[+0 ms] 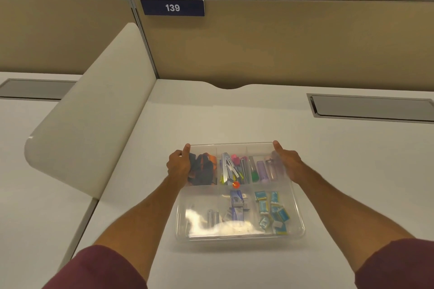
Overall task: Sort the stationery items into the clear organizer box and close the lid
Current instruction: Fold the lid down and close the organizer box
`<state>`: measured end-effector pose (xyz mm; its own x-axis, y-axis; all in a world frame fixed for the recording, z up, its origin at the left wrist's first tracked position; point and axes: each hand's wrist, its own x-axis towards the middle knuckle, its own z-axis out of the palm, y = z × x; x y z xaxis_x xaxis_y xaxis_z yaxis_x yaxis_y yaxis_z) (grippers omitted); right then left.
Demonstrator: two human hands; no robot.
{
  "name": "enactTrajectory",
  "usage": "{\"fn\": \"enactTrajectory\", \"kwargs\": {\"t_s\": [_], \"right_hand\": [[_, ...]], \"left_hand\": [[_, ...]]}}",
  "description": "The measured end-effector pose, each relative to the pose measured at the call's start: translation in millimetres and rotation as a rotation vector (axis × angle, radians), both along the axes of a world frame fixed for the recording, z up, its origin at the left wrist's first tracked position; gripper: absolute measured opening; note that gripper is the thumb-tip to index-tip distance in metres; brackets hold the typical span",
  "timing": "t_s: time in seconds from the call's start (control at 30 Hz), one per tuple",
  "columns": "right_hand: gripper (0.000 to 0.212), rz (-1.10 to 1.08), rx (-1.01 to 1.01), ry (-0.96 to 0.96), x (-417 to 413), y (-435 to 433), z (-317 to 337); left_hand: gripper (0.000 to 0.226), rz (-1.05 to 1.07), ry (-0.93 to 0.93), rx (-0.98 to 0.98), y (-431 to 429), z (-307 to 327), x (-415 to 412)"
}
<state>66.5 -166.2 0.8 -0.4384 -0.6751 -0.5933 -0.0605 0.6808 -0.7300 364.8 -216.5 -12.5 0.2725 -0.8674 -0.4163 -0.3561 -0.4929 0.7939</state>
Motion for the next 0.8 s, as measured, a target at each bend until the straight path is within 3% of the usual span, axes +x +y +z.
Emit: {"fn": "enactTrajectory", "kwargs": {"t_s": [0.23,0.37,0.6,0.8], "right_hand": [[0.074,0.226,-0.091,0.47,11,36,9],[0.076,0.405,-0.163,0.693,24,72,15],[0.077,0.564,-0.176,0.859,37,116,15],[0.073,0.639,-0.115,0.902,38,131,22]], "left_hand": [[0.069,-0.114,-0.164,-0.023,20,14,-3],[0.081,-0.411,-0.527,-0.193,64,10,-3],[0.11,-0.63,-0.734,-0.171,113,10,10],[0.085,-0.643,-0.814,-0.117,136,28,17]]}}
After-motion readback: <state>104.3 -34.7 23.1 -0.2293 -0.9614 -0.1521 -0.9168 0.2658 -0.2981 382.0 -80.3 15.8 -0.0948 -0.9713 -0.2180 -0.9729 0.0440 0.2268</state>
